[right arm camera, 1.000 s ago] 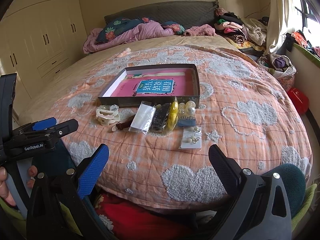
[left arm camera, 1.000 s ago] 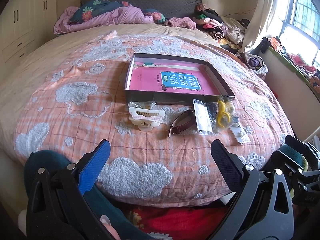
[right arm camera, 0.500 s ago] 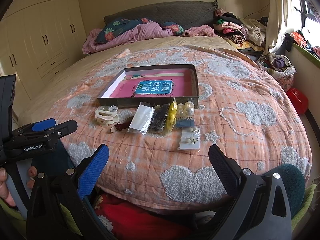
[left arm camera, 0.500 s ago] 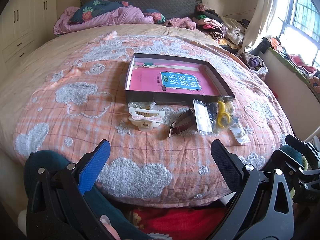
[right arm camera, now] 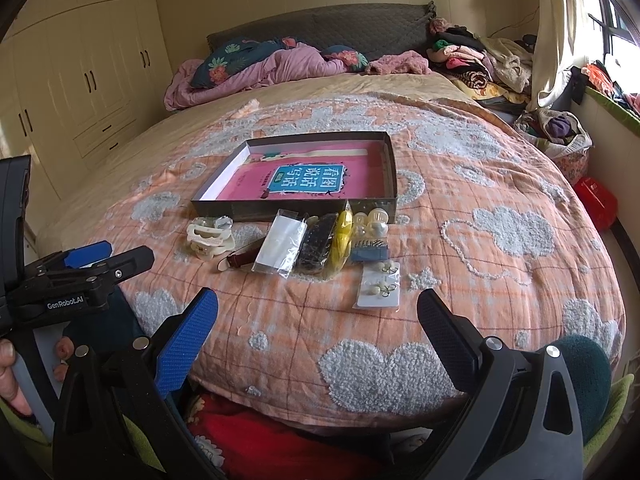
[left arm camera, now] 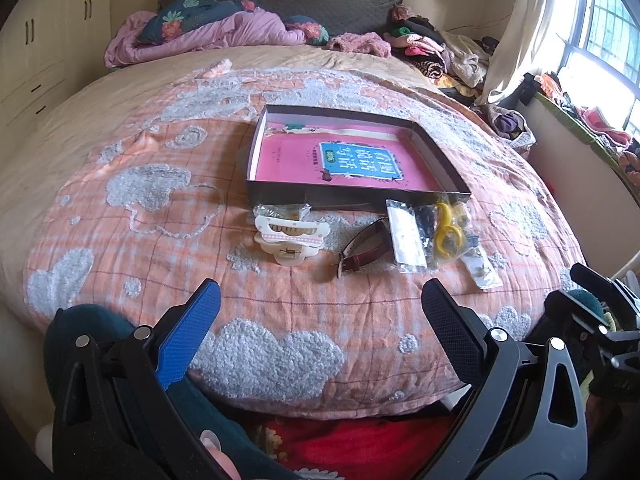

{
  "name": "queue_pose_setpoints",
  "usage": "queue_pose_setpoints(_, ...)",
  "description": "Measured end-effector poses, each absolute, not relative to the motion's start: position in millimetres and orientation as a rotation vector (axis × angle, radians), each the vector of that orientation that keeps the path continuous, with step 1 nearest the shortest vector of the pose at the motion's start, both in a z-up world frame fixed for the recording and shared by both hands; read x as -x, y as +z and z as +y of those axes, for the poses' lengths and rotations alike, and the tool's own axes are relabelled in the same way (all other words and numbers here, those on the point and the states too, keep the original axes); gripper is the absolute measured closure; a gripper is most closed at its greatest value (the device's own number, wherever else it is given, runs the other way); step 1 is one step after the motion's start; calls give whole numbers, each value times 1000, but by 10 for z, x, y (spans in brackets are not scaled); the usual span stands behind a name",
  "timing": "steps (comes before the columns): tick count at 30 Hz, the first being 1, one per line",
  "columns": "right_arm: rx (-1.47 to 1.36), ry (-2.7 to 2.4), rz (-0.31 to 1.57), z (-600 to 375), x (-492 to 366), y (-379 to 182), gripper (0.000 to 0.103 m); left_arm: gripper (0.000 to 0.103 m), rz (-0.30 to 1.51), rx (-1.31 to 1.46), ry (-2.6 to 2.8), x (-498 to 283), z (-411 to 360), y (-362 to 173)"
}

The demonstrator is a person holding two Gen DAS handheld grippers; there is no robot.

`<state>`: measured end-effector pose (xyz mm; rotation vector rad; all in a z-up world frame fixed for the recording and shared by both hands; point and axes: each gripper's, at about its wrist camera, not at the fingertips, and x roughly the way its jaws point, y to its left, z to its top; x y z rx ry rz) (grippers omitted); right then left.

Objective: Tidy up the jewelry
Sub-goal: 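Grasp the white hair claw clip with left tool while right tool grasps the pearl earring card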

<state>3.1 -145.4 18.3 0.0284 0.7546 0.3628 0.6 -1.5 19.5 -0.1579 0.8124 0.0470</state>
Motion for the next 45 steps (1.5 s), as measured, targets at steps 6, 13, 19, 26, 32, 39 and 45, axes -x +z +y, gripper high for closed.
queue_pose_setpoints(6,-34,339,778,-1528,-250,114,4,9,853,162,110,-188,215,5)
queue_pose_setpoints(13,-52,309,832,-1626,-517,-62,4,9,904,166,152,-444,393,-183)
queue_pose_setpoints(19,-50,297,873,-1643,-670,-246,4,9,951,127,149,-723,314,-378)
queue_pose_setpoints(26,-36,273,941,-1623,-871,-529,4,9,1001,141,152,-966,335,-570)
queue_pose_setpoints(32,6,258,982,-1548,-1037,-733,15,9,1033,180,130,-1053,361,-737)
queue_pose_setpoints(39,108,220,984,-1508,-1152,-905,38,9,1028,177,106,-1115,328,-796)
queue_pose_setpoints(45,77,224,975,-1721,-1170,-861,64,18,1020,140,102,-1184,290,-824)
